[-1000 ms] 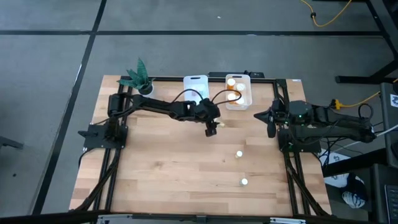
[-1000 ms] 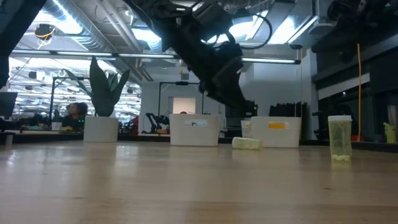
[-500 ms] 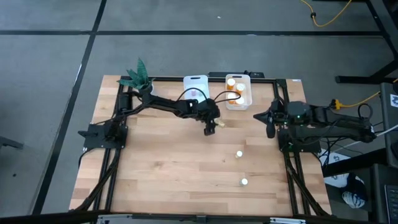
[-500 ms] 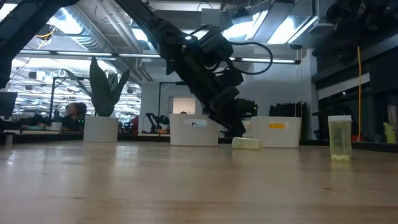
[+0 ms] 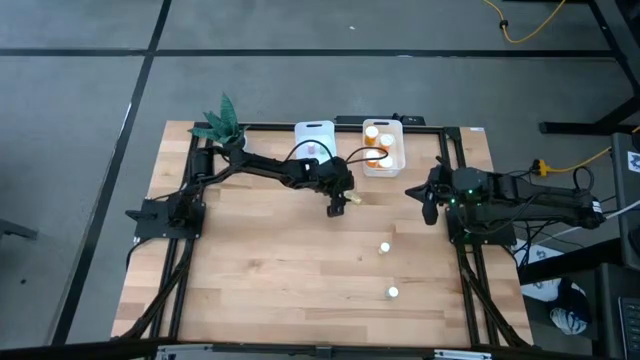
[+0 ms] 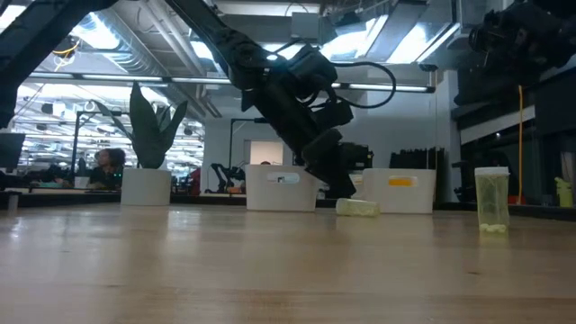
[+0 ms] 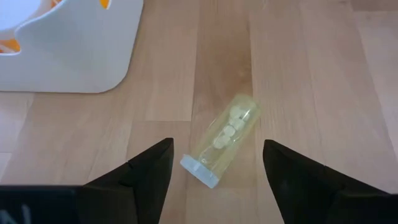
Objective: Pick and place medicine bottles into bin by pill shape (circle, oval)
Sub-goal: Put the small yellow tablet bottle into the left white bin, then adjust the left white bin
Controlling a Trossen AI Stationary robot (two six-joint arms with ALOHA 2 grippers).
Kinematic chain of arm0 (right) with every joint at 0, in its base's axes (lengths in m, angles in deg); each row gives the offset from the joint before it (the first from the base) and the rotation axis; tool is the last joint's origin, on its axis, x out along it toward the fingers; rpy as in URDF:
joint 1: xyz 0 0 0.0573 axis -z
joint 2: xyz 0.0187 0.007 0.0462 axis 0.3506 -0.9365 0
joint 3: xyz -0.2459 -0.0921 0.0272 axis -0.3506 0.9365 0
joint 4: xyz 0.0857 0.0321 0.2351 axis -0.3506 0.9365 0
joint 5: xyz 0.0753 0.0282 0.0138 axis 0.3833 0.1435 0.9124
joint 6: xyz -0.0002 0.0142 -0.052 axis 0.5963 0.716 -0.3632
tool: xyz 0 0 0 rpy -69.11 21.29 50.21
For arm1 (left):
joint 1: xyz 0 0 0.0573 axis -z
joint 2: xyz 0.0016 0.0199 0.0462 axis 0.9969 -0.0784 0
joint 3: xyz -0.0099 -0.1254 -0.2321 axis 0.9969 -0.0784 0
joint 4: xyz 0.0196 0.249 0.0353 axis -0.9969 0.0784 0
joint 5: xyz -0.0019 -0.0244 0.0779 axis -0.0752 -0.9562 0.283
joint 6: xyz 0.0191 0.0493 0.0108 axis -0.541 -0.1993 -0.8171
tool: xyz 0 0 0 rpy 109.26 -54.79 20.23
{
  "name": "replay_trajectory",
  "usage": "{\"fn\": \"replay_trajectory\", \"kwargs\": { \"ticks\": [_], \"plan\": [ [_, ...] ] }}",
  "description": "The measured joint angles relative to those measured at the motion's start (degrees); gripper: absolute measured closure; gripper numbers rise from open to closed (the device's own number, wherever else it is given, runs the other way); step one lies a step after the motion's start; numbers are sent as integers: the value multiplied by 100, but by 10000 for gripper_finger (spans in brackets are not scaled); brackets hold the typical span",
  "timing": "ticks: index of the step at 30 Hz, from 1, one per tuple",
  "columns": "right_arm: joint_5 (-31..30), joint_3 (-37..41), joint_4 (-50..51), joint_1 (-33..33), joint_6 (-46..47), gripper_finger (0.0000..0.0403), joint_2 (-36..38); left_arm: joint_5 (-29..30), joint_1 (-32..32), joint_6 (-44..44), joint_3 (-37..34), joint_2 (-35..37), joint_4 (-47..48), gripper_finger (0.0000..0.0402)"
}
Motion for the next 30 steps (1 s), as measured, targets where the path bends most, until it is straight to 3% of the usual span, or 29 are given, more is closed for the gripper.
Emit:
{"fn": "replay_trajectory", "kwargs": {
  "ticks": [12,18,30],
  "plan": [
    [0,0,-8,0,61,399,0,-46,181,344,-40,-46,460,168],
    [0,0,-8,2,58,399,2,490,205,235,-17,-83,371,168],
    [3,0,0,2,-109,399,2,462,322,206,769,-82,975,168]
  ]
}}
